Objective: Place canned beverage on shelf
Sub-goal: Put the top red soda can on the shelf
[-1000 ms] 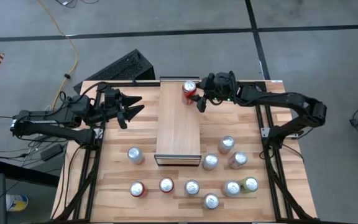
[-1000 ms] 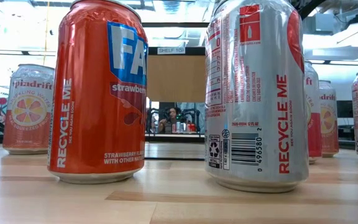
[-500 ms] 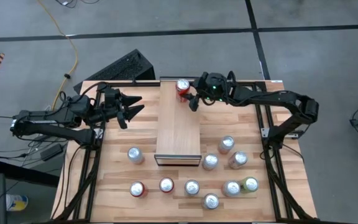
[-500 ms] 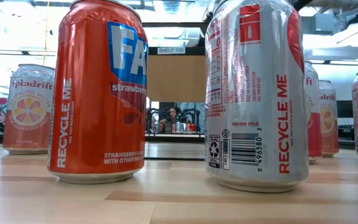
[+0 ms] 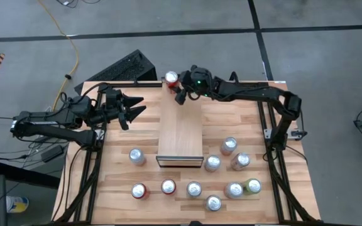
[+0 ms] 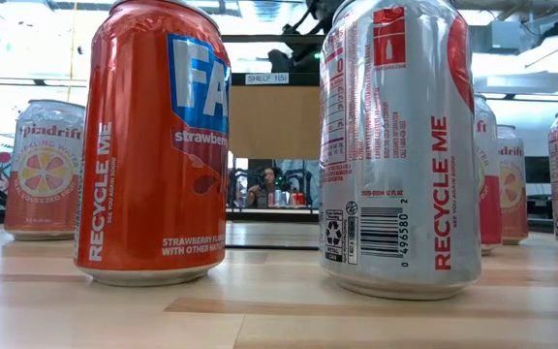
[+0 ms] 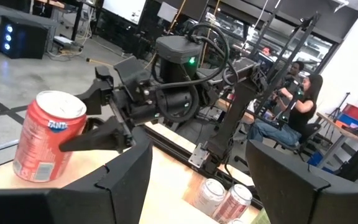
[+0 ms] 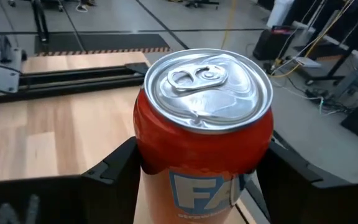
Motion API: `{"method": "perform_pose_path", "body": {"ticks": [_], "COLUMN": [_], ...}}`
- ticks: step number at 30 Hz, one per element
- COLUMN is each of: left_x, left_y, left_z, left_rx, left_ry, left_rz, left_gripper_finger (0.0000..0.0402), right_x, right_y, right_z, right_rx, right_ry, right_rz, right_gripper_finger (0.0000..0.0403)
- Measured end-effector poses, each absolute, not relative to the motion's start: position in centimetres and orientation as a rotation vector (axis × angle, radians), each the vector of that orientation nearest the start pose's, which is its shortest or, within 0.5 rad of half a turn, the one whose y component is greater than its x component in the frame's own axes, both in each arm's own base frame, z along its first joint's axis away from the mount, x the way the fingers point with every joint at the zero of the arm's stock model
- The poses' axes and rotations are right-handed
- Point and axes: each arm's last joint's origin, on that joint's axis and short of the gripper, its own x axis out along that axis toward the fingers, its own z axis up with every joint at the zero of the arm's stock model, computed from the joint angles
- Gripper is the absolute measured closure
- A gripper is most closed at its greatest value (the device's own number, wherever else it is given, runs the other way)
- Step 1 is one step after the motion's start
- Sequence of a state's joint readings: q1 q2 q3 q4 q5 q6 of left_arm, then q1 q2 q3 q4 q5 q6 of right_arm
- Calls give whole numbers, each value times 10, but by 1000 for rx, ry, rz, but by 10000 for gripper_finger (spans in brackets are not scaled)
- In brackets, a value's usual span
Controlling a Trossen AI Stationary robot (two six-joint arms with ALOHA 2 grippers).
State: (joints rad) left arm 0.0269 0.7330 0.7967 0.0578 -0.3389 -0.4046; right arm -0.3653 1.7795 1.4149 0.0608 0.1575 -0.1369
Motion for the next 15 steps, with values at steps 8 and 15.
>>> {"method": "perform_pose_path", "body": {"ticks": [8, 15], "left_x": [159, 159], "left_y": [14, 14], "left_z": [366, 365], "left_rx": [-417, -412], "left_ry": [-186, -171], "left_rz": [338, 341], "left_gripper_finger": [154, 154], "right_x": [391, 386], "right_y": [-154, -166], "right_z": [303, 303], "right_rx": [-86, -9], "right_ry": [330, 309], "right_rz": [-493, -482], "right_gripper_finger": [153, 153]}}
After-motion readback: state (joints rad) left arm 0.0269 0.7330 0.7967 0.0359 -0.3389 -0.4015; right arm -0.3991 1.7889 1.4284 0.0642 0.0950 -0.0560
